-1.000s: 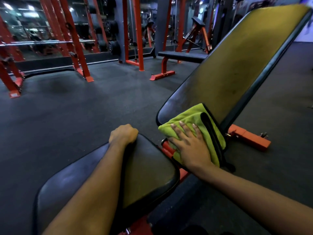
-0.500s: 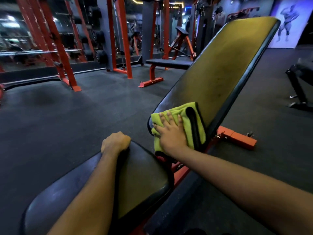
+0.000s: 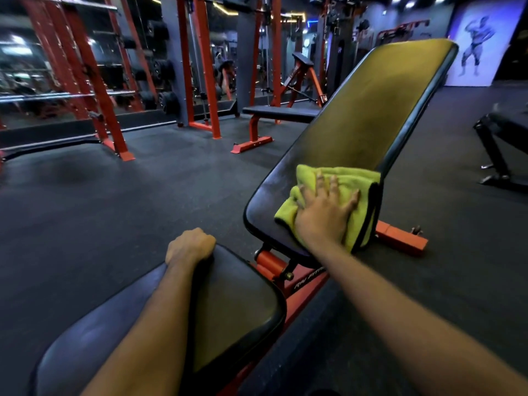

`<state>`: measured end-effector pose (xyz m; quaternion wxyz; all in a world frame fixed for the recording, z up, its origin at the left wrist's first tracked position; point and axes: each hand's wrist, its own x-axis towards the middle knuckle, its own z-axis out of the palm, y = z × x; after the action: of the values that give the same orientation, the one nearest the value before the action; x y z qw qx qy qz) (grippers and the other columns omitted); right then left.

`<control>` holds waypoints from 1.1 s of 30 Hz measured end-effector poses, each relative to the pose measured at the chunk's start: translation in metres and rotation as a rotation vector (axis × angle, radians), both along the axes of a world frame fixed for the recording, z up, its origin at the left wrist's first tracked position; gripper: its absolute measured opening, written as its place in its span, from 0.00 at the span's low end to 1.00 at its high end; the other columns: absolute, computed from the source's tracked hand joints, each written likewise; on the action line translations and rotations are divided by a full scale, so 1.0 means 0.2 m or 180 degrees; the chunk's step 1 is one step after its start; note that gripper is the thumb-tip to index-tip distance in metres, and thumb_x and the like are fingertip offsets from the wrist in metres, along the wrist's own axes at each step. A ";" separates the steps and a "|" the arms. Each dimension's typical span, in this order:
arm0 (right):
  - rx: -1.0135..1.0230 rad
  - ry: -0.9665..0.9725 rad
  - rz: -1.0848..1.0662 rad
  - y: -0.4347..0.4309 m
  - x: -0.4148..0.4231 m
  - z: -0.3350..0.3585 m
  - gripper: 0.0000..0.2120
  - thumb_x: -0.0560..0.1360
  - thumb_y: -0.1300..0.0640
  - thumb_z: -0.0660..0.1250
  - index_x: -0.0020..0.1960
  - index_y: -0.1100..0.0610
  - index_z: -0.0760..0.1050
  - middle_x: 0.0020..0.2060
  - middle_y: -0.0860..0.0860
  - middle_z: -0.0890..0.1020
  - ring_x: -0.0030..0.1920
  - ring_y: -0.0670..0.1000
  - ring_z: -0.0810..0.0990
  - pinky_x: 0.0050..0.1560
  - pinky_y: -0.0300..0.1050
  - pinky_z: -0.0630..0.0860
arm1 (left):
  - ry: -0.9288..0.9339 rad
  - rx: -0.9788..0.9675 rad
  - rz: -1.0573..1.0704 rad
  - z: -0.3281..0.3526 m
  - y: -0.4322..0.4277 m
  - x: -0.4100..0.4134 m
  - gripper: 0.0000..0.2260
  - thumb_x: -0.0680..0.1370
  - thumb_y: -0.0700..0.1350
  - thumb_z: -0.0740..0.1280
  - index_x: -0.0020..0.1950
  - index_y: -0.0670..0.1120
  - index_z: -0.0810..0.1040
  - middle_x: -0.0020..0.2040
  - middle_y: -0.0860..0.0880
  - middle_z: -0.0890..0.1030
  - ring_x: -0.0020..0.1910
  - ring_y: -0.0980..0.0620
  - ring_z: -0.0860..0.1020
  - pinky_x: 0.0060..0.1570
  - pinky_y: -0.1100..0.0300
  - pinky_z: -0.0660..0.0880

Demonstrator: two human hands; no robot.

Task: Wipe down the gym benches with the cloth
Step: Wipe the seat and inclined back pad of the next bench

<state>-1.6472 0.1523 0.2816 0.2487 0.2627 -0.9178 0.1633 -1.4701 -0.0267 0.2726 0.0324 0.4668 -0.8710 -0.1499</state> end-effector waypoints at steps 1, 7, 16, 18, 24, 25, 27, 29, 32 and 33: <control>-0.0122 0.0062 0.0029 0.05 0.09 -0.07 0.18 0.79 0.44 0.58 0.68 0.39 0.73 0.77 0.50 0.64 0.78 0.57 0.56 0.71 0.71 0.43 | 0.0030 -0.0005 0.0001 0.00 0.01 -0.01 0.17 0.81 0.49 0.56 0.65 0.44 0.74 0.64 0.41 0.76 0.59 0.40 0.75 0.54 0.51 0.70; -0.1102 -0.0136 0.0122 0.16 0.15 -0.24 0.22 0.77 0.46 0.66 0.70 0.39 0.72 0.80 0.49 0.57 0.80 0.58 0.50 0.67 0.76 0.55 | 0.0664 -0.0042 -0.0203 0.00 0.01 -0.06 0.12 0.79 0.46 0.58 0.55 0.46 0.80 0.58 0.40 0.80 0.55 0.39 0.78 0.55 0.50 0.75; -0.1149 -0.0523 -0.0076 0.17 -0.46 0.21 0.18 0.81 0.47 0.61 0.70 0.43 0.73 0.80 0.47 0.54 0.80 0.54 0.43 0.72 0.72 0.55 | 0.1635 0.0427 -0.0980 0.10 0.12 -0.59 0.19 0.84 0.51 0.54 0.74 0.47 0.67 0.71 0.42 0.72 0.68 0.41 0.71 0.66 0.50 0.67; -0.1087 -0.0565 -0.0155 0.19 -0.57 0.29 0.18 0.81 0.46 0.60 0.70 0.43 0.72 0.80 0.46 0.54 0.80 0.54 0.43 0.72 0.72 0.56 | 0.1568 0.0435 -0.0917 0.10 0.12 -0.67 0.22 0.84 0.52 0.51 0.78 0.46 0.61 0.76 0.45 0.66 0.73 0.41 0.65 0.70 0.51 0.62; -0.0344 -0.0118 -0.0277 0.12 -0.50 0.27 0.19 0.81 0.45 0.56 0.70 0.41 0.71 0.78 0.47 0.61 0.79 0.55 0.52 0.74 0.69 0.46 | 0.1487 0.0555 -0.0683 0.07 0.07 -0.72 0.23 0.84 0.55 0.49 0.78 0.51 0.61 0.75 0.42 0.67 0.72 0.38 0.66 0.69 0.49 0.62; -0.0101 0.0081 -0.0124 0.11 -0.46 0.23 0.19 0.80 0.45 0.54 0.70 0.41 0.71 0.77 0.48 0.65 0.78 0.55 0.58 0.75 0.67 0.47 | 0.1518 0.0574 -0.0700 0.07 0.06 -0.72 0.23 0.84 0.56 0.49 0.78 0.51 0.61 0.75 0.42 0.67 0.72 0.38 0.67 0.69 0.49 0.62; 0.0310 0.0396 0.0266 0.06 -0.33 0.15 0.22 0.78 0.44 0.53 0.68 0.43 0.74 0.72 0.50 0.72 0.73 0.56 0.68 0.73 0.67 0.54 | 0.1606 0.0635 -0.0718 0.06 0.03 -0.72 0.22 0.84 0.56 0.49 0.77 0.51 0.64 0.74 0.41 0.68 0.71 0.38 0.67 0.69 0.49 0.63; 0.0635 0.0481 0.0699 0.01 -0.22 0.07 0.22 0.76 0.44 0.55 0.65 0.43 0.77 0.69 0.51 0.76 0.70 0.57 0.73 0.71 0.67 0.60 | 0.1662 0.0705 -0.0746 0.07 0.01 -0.72 0.22 0.84 0.55 0.49 0.75 0.50 0.67 0.73 0.41 0.70 0.71 0.39 0.68 0.69 0.49 0.64; 0.0923 0.0362 0.1118 -0.01 -0.20 0.06 0.23 0.75 0.42 0.53 0.65 0.42 0.76 0.70 0.50 0.75 0.70 0.57 0.73 0.70 0.67 0.62 | 0.1869 0.0734 -0.0689 0.07 0.00 -0.71 0.19 0.85 0.53 0.51 0.69 0.49 0.74 0.69 0.41 0.74 0.68 0.39 0.71 0.66 0.51 0.66; 0.0963 0.0304 0.1182 -0.01 -0.24 0.10 0.26 0.75 0.41 0.49 0.67 0.42 0.74 0.72 0.50 0.72 0.72 0.56 0.70 0.71 0.67 0.59 | 0.1923 0.0695 -0.0679 0.07 -0.01 -0.72 0.18 0.84 0.52 0.52 0.67 0.49 0.76 0.68 0.41 0.76 0.68 0.40 0.72 0.65 0.51 0.67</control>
<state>-1.6950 0.1500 0.3020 0.2154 0.4687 -0.8550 0.0543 -1.6132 -0.0289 0.2872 0.2231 0.3082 -0.8448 -0.3764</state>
